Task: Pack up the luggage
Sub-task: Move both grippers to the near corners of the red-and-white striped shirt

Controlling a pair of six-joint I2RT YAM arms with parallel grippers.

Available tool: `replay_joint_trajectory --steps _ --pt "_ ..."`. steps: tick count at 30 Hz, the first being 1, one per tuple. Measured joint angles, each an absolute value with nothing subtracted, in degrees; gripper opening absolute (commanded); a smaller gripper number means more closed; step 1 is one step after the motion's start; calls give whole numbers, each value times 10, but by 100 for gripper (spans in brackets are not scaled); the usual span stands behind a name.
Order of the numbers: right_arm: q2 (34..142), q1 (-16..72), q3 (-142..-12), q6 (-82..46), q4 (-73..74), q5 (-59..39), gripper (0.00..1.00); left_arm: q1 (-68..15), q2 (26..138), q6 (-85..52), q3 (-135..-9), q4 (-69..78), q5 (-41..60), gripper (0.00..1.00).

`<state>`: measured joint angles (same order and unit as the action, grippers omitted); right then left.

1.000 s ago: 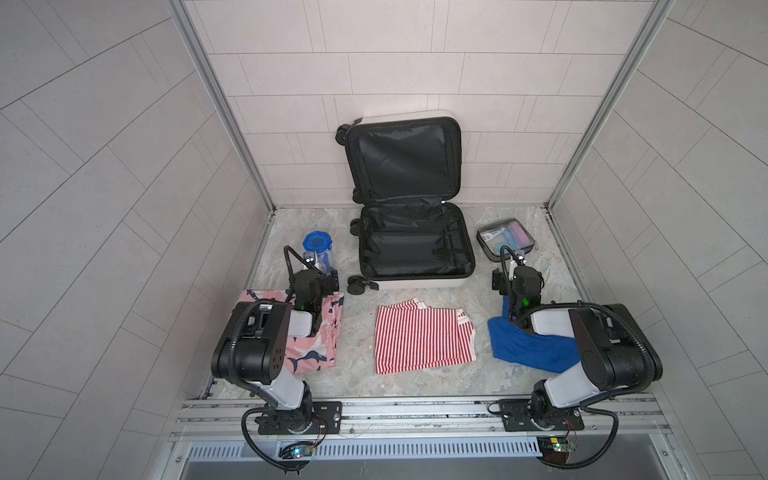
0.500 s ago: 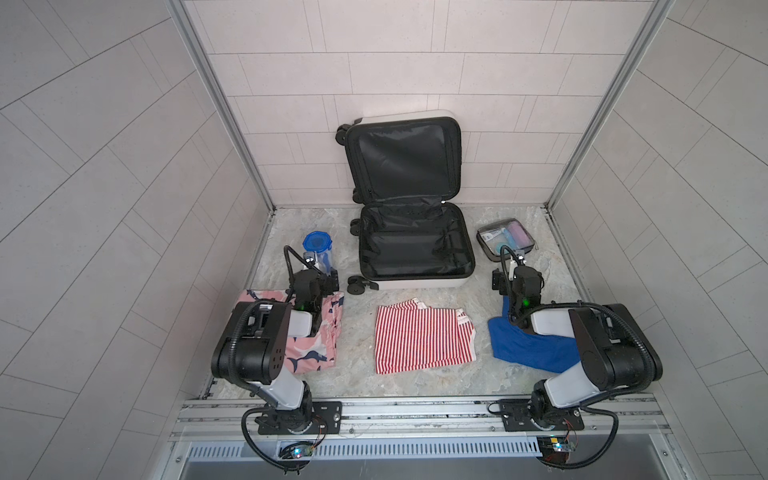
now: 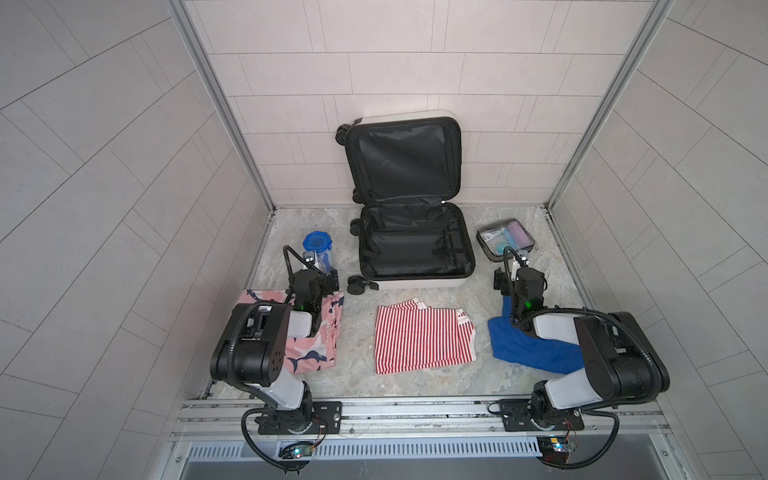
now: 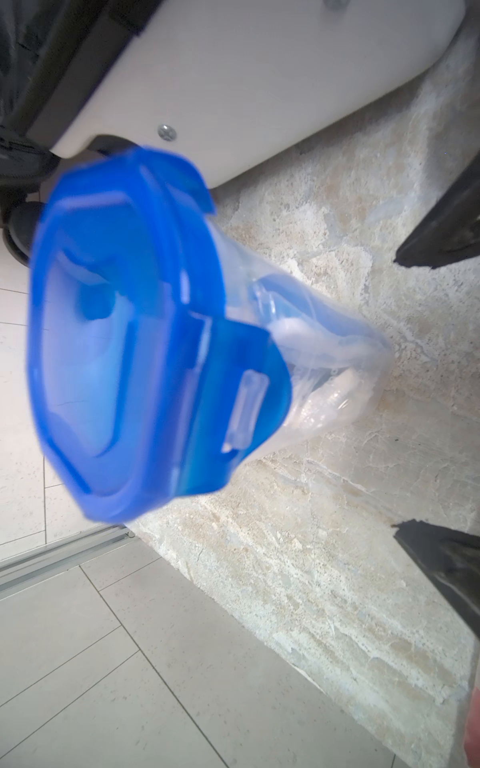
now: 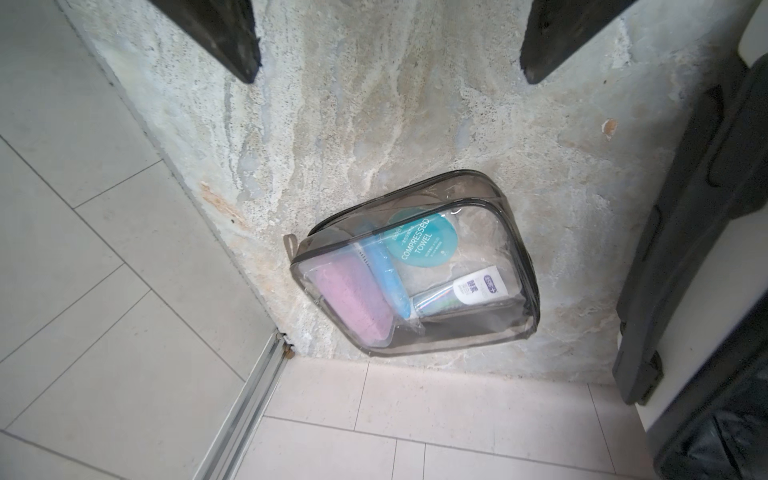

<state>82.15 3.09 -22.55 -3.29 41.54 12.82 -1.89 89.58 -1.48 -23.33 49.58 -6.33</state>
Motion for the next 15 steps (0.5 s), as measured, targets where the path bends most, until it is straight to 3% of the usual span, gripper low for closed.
replay_joint_trajectory --steps 15 --pt "658 31 -235 -70 271 164 100 -19 719 -32 -251 373 -93 100"
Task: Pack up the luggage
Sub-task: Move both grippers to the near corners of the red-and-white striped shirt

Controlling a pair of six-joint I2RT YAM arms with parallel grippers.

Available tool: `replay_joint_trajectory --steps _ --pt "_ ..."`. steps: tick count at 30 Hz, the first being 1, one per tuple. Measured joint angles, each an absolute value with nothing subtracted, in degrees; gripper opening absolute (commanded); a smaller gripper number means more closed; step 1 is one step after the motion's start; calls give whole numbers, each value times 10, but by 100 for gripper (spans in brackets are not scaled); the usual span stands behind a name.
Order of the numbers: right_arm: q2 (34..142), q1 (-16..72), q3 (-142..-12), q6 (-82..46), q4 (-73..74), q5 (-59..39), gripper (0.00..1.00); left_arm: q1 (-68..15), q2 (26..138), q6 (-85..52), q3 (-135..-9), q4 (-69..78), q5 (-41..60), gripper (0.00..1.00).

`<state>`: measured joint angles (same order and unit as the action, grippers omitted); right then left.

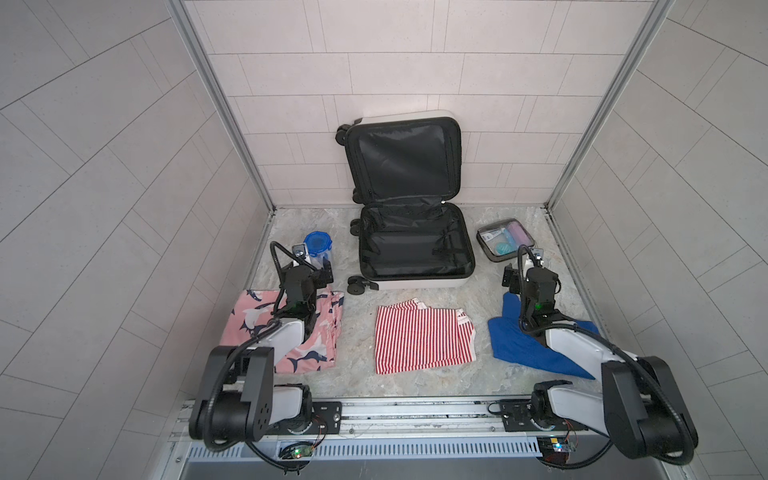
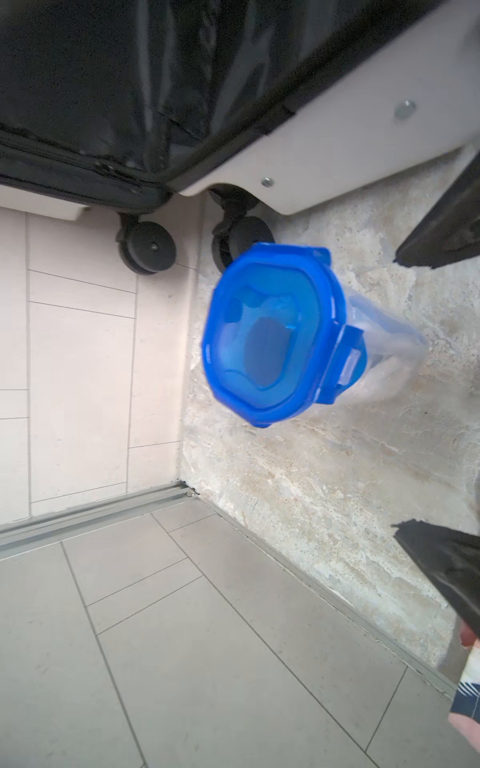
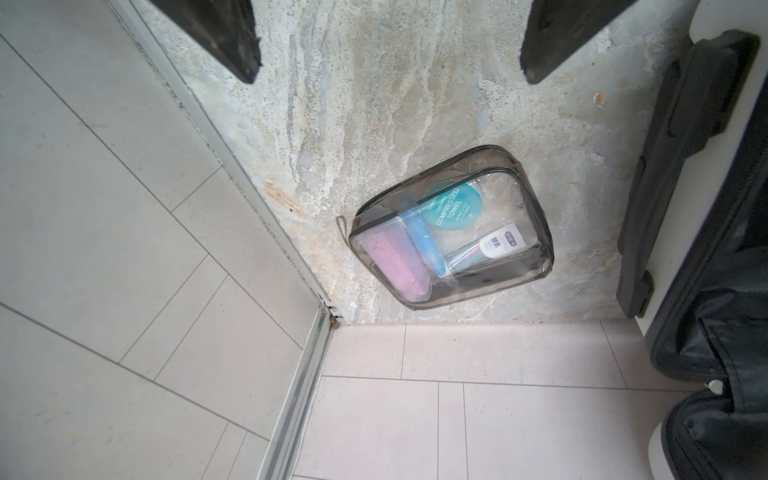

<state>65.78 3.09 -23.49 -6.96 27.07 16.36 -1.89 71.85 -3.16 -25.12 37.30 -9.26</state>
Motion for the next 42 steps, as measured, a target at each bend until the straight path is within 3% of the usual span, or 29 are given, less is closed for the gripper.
replay_joint_trajectory --steps 9,15,28,34,42 --pt "489 31 -277 -148 83 188 99 -19 577 -108 -375 208 -46 100" --pt "400 27 -307 -231 -77 240 100 -19 474 -191 -386 122 -45 100" --pt "361 22 -371 -316 -324 219 99 -19 404 -320 -449 -157 -41 100" --pt "391 22 -407 -307 -381 151 89 -19 385 -335 -442 -222 16 100" --pt "464 22 -439 -302 -400 38 85 -19 420 -347 -435 -269 110 100"
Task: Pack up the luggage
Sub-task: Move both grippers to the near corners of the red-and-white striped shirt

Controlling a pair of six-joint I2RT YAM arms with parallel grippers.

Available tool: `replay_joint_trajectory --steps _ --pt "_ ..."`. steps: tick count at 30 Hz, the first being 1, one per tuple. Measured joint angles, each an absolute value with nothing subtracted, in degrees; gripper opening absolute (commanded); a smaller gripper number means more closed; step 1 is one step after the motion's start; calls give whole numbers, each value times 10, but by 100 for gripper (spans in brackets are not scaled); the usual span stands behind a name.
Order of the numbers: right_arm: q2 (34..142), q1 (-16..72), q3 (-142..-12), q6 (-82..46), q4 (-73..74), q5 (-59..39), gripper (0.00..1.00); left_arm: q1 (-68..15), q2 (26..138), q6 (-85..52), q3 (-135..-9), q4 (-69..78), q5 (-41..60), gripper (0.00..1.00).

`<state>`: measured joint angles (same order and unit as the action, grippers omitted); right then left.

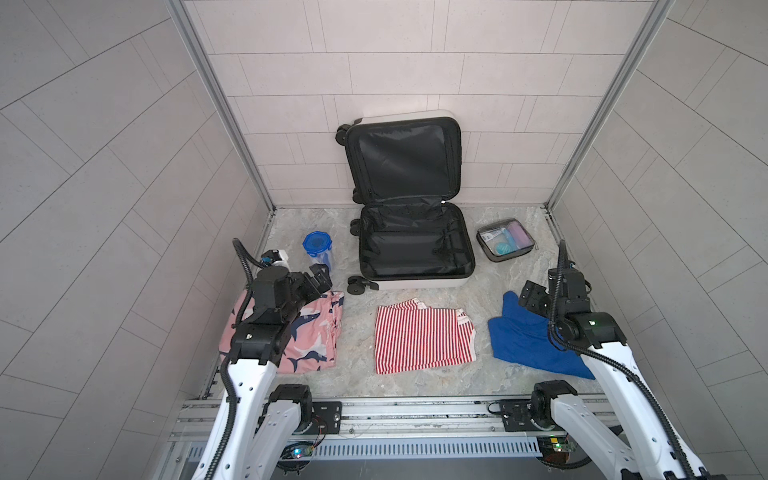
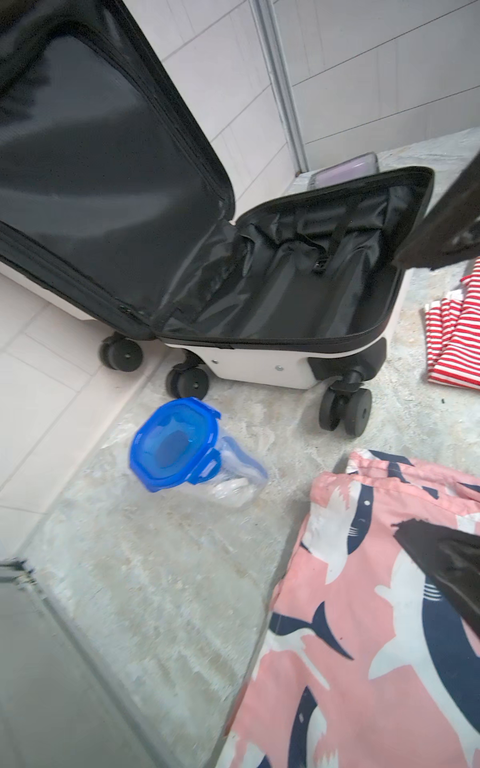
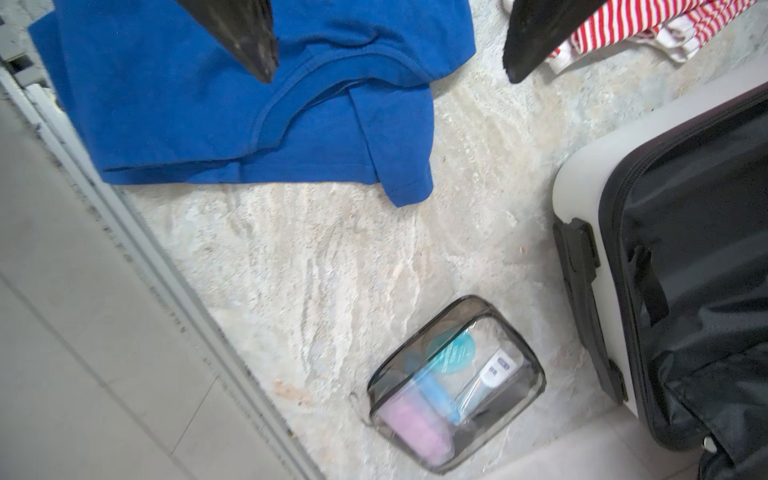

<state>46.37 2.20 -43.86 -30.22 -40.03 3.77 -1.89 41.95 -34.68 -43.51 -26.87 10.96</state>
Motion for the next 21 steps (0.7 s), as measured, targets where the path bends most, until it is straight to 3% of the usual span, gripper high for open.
replay_joint_trajectory --steps 9,15,21 --pt "515 24 -440 -321 -395 -67 84 -71 384 -394 -361 -283 167 100" --pt "521 75 -400 -352 -371 -100 85 -208 355 -440 -310 -290 118 100" --pt "560 166 -386 -381 -343 -101 89 -342 434 -472 -296 -276 56 100"
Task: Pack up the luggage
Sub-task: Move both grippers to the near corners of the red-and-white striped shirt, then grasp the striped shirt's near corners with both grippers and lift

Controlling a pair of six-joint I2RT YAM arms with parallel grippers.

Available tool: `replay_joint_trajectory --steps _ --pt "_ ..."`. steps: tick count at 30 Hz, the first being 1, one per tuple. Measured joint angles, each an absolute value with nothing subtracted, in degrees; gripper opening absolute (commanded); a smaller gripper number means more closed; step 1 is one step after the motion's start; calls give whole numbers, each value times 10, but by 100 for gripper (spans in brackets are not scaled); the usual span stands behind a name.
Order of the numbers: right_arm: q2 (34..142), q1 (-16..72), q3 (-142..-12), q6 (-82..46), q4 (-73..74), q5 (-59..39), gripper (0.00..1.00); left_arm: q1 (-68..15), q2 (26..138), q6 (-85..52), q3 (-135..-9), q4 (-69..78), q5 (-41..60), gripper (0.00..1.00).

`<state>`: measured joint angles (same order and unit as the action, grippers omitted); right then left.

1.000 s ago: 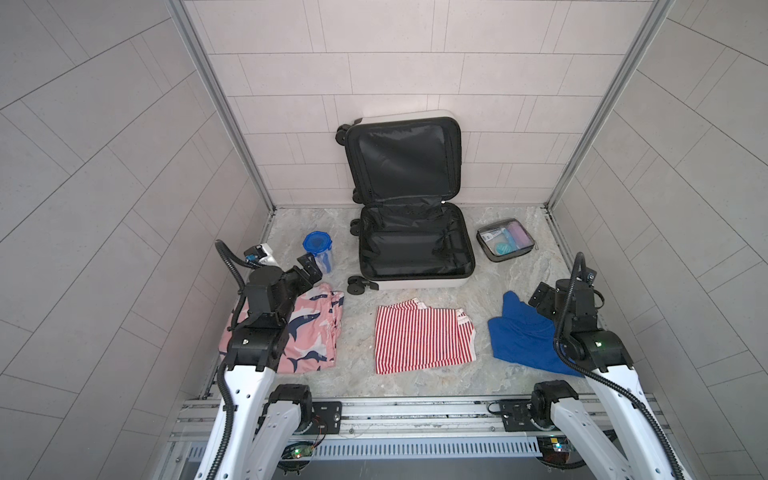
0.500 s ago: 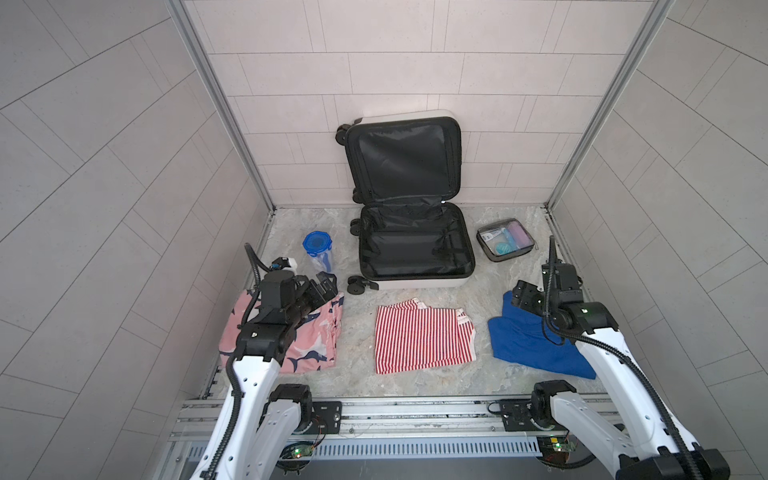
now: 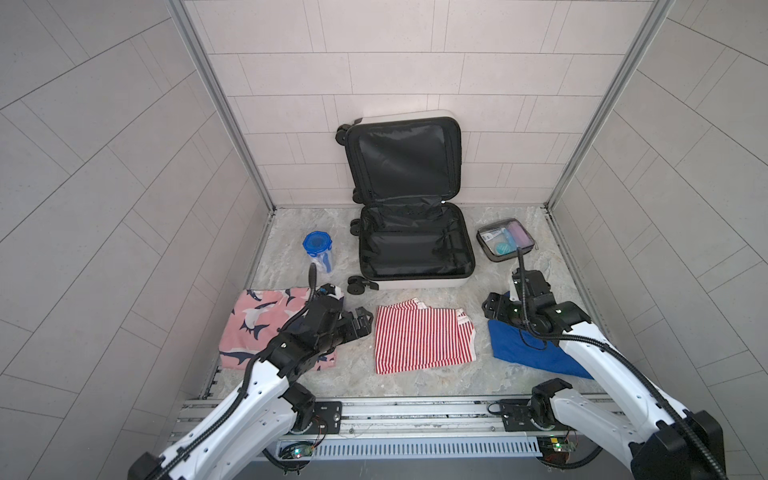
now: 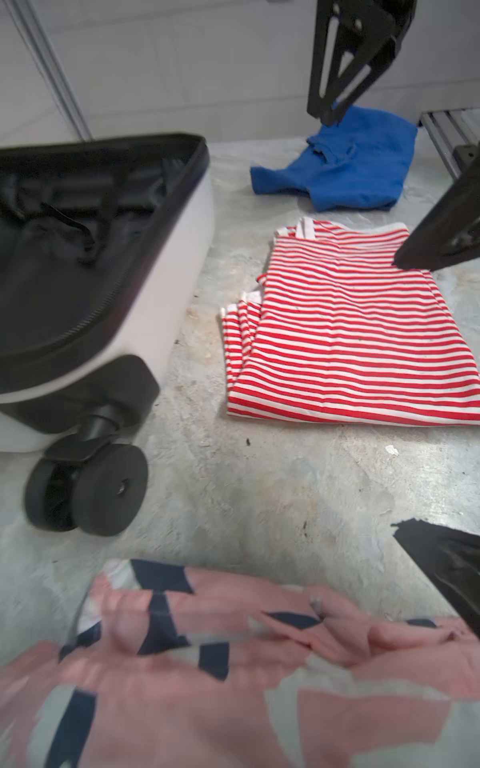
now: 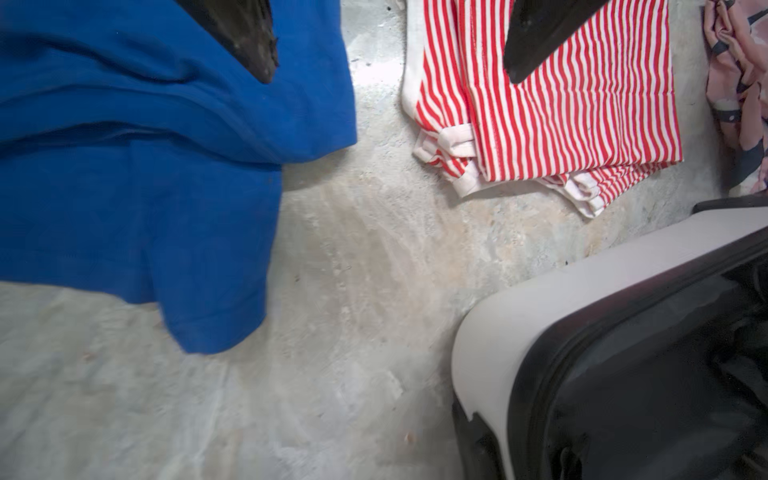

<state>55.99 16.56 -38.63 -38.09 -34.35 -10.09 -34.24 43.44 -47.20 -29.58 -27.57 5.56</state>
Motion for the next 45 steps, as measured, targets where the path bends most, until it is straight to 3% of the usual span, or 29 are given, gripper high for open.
replay_joint_trajectory --steps 8,19,31,45 --pt "661 260 -386 -406 -301 -104 88 -403 576 -492 -296 -232 42 99" --pt "727 299 -375 -425 -256 -107 88 -413 592 -515 -238 -161 49 98" --pt "757 300 -362 -427 -239 -102 87 -413 635 -523 -222 -88 68 78" --pt "772 313 -354 -439 -186 -97 84 -423 654 -527 -212 -38 76 66"
